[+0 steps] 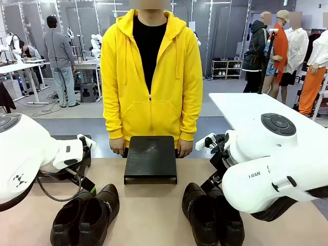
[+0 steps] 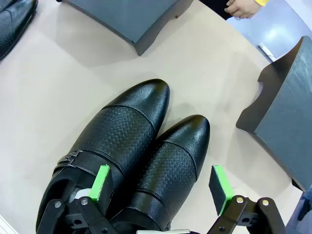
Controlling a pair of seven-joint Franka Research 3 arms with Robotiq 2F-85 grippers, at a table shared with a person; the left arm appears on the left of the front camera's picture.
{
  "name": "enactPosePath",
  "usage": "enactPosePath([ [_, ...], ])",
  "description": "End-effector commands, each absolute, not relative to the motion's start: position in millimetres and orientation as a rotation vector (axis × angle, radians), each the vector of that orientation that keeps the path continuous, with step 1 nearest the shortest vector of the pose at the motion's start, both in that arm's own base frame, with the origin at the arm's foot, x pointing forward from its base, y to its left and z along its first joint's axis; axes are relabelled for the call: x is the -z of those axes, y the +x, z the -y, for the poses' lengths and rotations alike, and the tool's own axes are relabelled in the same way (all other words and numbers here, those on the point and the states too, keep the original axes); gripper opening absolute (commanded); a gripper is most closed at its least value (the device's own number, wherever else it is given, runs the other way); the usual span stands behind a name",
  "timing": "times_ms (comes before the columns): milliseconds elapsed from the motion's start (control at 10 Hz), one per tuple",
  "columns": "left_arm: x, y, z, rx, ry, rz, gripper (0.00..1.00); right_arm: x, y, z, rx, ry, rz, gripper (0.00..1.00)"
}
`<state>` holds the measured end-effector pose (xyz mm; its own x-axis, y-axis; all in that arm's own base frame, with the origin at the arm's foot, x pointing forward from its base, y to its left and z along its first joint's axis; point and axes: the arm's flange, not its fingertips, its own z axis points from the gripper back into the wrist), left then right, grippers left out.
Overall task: Place the shoes on the stand as instructed by the person.
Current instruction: Pick up one pair of Shoes and place it on the Shoes Stand indicated by the person.
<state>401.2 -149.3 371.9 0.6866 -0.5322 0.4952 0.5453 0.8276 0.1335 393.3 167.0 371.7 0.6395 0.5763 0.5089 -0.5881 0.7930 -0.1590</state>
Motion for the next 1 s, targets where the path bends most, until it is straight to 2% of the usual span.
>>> enactPosePath([
  [0,-371.9,401.1,149.6,0.604,-0.025,0.547,1.0,-371.7,393.3,-167.0,-0.664,0.022,0.573,1.0],
  [900,-371.9,401.0,149.6,0.604,-0.025,0.547,1.0,-371.7,393.3,-167.0,-0.666,0.021,0.573,1.0],
])
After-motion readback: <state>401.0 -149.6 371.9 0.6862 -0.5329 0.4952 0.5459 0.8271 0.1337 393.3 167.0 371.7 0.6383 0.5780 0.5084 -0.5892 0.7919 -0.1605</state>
